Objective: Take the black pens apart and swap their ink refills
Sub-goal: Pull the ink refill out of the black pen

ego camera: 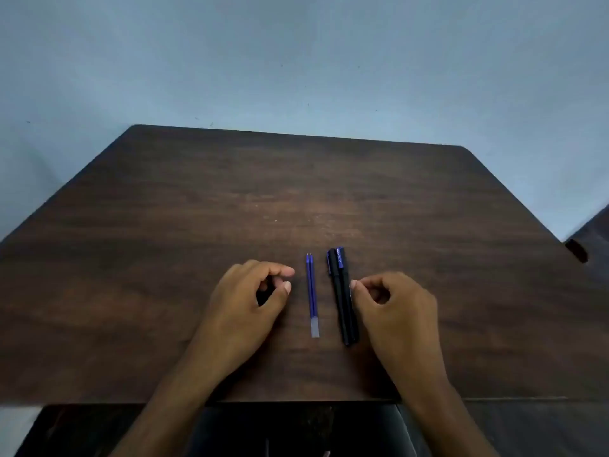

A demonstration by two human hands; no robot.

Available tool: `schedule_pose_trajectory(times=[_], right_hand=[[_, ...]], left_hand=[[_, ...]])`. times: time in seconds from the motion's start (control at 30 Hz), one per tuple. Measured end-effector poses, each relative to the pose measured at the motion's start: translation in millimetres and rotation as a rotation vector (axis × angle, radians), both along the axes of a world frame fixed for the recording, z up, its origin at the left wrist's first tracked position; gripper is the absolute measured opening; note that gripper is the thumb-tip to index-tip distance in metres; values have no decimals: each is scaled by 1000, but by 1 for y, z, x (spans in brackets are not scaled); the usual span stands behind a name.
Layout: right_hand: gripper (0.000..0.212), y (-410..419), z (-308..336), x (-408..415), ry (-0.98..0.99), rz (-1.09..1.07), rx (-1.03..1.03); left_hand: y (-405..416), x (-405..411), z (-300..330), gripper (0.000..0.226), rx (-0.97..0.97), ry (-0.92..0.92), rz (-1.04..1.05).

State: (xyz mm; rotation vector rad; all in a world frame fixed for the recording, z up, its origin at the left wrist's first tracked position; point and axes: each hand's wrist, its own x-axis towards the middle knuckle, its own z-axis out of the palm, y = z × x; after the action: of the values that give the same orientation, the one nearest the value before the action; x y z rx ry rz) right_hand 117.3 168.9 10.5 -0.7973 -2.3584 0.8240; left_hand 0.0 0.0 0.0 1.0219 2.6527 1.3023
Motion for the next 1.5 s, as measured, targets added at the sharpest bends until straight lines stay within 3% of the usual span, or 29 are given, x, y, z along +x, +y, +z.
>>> schedule_pose_trajectory(times=[0.17,0.4,0.6,0.83,1.03,1.3,1.4,1.5], right_hand=[[39,5,9,-22,-280,-19,-59],[27,11,15,-31,-370,-62,-182],[34,10,15,-36,-419,-76,-150],[37,12,23,-29,-376,-76,-190],[29,-4,41,-6,-186,37,-93],[22,-22,53,6,-194,197,-45],[14,-20,50,8,-58,184,-86],[3,-17,48,6,49,231,-279]], left_hand=[[-1,1,4,19,7,-25,3],[-2,2,7,18,47,-66,10],[-3,0,4,18,60,-75,-2],[-5,0,3,18,136,-102,8],[2,5,14,19,229,-68,29],[29,20,35,37,580,-674,-40],[31,21,37,31,679,-751,-35],[33,24,38,23,721,-787,-65]])
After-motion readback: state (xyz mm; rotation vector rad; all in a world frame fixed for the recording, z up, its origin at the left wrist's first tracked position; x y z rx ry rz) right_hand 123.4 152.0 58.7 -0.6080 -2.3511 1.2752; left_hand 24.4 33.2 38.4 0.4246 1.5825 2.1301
